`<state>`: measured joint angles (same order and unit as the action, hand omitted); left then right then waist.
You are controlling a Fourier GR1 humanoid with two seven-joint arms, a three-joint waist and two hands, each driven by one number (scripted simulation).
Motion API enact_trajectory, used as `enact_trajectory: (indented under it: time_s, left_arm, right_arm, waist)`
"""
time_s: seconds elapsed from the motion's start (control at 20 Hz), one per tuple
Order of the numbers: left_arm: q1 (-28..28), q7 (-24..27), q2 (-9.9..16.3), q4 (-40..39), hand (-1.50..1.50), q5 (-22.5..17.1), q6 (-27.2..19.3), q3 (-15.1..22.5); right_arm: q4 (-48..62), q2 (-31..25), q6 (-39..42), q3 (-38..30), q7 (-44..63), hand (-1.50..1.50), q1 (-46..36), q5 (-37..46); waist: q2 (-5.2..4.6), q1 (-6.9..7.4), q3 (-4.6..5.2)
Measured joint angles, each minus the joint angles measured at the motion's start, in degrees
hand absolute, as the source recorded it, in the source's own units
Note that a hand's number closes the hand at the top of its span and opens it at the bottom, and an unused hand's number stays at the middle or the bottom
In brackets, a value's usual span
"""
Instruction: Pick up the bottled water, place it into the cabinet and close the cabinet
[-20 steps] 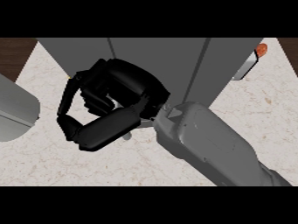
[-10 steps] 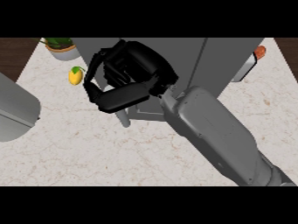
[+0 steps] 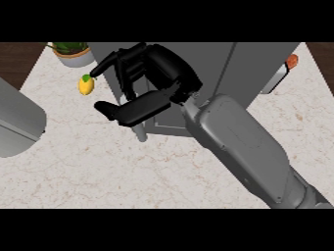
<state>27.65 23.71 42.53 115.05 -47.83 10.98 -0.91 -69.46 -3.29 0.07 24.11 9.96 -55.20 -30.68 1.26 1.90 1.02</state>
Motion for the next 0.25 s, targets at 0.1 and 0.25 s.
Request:
enact_trajectory:
  time_s: [0.1, 0.25]
  left_arm:
    - [-0.1, -0.3, 0.0, 0.3, -1.50, 0.4, 0.0, 0.1]
    - [-0.6, -1.2, -0.3, 1.2, -1.50, 0.6, -0.8, 0.6]
  right_arm:
    - [0.3, -0.2, 0.1, 0.0, -0.6, -1.50, -0.1, 0.5]
    - [0.8, -0.1, 0.0, -0.1, -1.2, -1.50, -0.3, 1.1]
  waist:
    - [0.03, 0.18, 0.03]
    - [0.05, 0.19, 0.01]
